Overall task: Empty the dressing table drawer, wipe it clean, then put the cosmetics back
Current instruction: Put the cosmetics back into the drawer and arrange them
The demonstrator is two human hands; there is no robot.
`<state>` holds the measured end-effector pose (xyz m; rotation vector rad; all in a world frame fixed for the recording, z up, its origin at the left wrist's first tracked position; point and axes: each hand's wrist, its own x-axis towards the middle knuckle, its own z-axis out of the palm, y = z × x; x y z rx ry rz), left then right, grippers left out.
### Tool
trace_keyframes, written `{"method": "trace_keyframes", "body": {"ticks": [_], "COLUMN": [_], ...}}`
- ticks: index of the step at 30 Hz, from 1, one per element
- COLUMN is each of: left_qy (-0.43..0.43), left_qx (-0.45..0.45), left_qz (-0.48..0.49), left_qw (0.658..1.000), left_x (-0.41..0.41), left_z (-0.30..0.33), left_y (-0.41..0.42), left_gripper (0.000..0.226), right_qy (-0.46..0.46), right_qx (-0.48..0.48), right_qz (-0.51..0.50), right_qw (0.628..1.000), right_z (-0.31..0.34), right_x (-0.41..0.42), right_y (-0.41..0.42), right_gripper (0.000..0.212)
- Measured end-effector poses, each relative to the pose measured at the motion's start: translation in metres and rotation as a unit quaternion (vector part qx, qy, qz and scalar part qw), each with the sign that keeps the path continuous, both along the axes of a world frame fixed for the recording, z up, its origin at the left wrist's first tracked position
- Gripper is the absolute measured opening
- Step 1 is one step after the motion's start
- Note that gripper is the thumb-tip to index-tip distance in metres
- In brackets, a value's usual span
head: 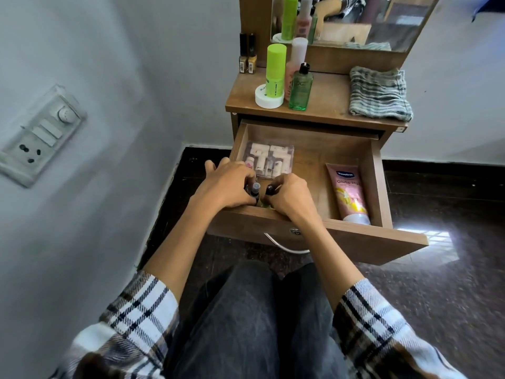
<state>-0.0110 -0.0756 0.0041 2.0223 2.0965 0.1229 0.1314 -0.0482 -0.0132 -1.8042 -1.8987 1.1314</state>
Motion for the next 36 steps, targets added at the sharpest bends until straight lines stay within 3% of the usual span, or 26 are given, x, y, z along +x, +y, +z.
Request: {"method": "trace_keyframes", "body": {"ticks": [5, 14, 30, 36], "left_qy": [0.008, 0.066, 0.047, 0.009], "left_qx": [-0.041, -0.068, -0.013, -0.011], "left_qz": [-0.01, -0.032, -0.018, -0.008], "left_qw": [0.999, 0.995, 0.999, 1.0], "left_x": [0.004, 0.012, 0.015, 0.015], "left_z": [0.0, 0.004, 0.009, 0.014], "left_y": [0.004, 0.007, 0.001, -0.003], "left_gripper": [0.02, 0.006, 0.014, 0.017], "right_qy": [0.011, 0.007, 0.036, 0.04], "right_qx": [0.007, -0.004, 0.049, 0.023], "right_qz": [0.012, 0.046, 0.071, 0.078], "right_qw": [1.0, 0.999, 0.996, 0.996], "right_z": [0.0, -0.001, -0.006, -0.006], "right_x": [-0.004, -0.004, -0.008, -0.004], "right_y": [0.001, 0.002, 0.007, 0.007], "right_gripper": [0.011, 0.015, 0.019, 0.025]}}
